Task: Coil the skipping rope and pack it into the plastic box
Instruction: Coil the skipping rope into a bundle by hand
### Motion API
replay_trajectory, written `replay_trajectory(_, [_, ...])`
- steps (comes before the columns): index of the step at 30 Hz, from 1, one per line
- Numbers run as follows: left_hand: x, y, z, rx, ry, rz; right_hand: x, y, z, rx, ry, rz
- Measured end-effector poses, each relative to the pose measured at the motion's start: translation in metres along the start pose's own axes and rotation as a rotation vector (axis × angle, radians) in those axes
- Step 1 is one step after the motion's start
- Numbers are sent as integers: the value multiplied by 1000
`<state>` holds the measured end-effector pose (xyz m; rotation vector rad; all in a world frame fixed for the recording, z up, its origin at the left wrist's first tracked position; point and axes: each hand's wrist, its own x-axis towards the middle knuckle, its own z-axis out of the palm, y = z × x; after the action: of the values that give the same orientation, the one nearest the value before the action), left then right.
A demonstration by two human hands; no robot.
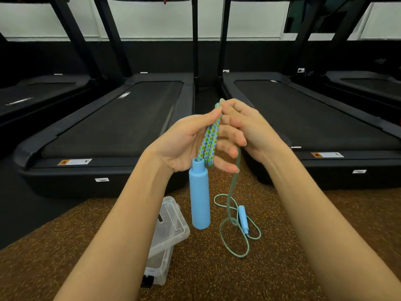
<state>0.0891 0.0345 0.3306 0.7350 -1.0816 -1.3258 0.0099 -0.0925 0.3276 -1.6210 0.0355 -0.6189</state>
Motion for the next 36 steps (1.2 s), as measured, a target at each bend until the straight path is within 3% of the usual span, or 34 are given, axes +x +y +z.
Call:
replay_trajectory(10, [-1,5,-6,-301,-62,185,0,22,11,-148,-73,106])
replay_trajectory(16, [-5,11,-6,-186,254,323,-3,23,11,-265,-247,198])
replay_trajectory(26, [-17,22,-12,-297,332,559,-5,23,13,-408,-414,286])
replay_trajectory(36, [-21,21,-25,-147,644,631,-9,3,13,-551,-599,327])
